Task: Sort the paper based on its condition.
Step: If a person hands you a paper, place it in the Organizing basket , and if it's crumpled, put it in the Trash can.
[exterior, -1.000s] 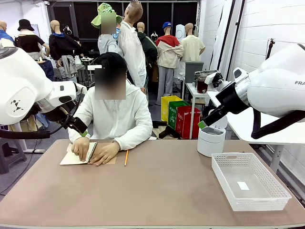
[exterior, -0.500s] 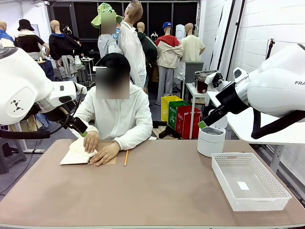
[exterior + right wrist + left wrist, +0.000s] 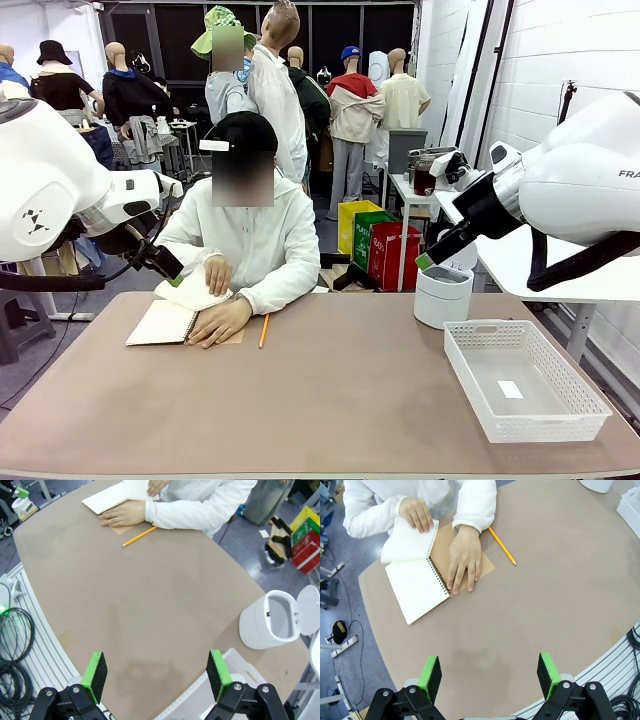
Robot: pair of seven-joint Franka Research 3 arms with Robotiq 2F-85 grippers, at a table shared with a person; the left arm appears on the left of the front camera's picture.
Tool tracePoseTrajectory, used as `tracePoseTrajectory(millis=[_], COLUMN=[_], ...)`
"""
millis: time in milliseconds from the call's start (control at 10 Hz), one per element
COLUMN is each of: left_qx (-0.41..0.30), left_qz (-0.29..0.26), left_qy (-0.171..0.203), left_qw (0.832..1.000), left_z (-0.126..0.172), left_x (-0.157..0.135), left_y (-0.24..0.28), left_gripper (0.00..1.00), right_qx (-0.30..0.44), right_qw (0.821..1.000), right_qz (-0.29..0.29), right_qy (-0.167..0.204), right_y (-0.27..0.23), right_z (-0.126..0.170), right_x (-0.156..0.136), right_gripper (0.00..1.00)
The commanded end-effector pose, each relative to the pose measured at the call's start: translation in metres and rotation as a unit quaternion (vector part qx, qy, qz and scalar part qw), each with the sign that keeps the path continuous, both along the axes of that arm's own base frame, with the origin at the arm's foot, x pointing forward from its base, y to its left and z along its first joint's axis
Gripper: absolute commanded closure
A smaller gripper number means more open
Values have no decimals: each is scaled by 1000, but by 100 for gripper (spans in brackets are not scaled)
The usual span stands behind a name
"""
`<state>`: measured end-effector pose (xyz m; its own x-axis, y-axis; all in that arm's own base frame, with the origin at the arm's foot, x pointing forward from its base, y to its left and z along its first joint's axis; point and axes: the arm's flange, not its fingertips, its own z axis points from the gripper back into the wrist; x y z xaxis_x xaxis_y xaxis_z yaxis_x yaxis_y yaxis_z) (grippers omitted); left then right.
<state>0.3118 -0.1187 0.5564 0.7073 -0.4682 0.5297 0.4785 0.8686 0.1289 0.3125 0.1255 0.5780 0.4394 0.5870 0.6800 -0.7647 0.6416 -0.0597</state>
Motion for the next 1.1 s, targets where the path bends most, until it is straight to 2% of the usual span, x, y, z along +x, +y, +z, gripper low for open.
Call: tracePoseTrajectory(millis=[0,1000], left_qx=[-3,-3], left_qz=[1,1], left_qy=[-2,-2], left_qw=[1000,1000], left_z=[1,1], left_x=[0,0], left_y=[1,1], left_gripper=[0,0], right_qx=[3,3], right_qw=[1000,1000], right_qz=[0,0], right_qy=[1,1], right_y=[0,0], right_z=[0,0], right_x=[0,0], right_gripper=[0,0])
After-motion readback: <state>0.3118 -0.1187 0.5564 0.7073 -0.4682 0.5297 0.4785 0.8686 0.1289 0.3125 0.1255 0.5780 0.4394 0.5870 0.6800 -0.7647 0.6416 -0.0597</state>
